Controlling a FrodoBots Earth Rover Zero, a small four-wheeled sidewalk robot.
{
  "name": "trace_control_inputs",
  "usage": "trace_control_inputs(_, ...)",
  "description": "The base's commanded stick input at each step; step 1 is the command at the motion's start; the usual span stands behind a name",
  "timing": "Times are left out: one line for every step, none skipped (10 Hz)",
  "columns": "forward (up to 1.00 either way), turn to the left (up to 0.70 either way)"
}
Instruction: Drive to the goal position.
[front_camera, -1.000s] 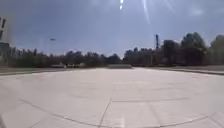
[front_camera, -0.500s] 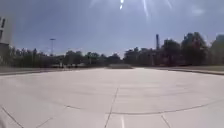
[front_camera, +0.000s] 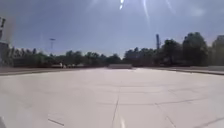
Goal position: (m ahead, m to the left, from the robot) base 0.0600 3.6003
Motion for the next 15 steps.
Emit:
trace_control_inputs(0.85,0.0)
trace_control_inputs(0.85,0.0)
trace_control_inputs(0.85,0.0)
trace_control_inputs(0.85,0.0)
trace_control_inputs(0.82,0.0)
trace_control_inputs(0.5,0.0)
trace_control_inputs(0.14,0.0)
trace_control_inputs(0.0,0.1)
trace_control_inputs(0.0,0.47)
trace_control_inputs(0.0,0.78)
trace_control_inputs(0.0,0.85)
trace_control_inputs(0.0,0.85)
trace_control_inputs(0.0,0.85)
trace_control_inputs(0.0,0.85)
trace_control_inputs(0.0,0.85)
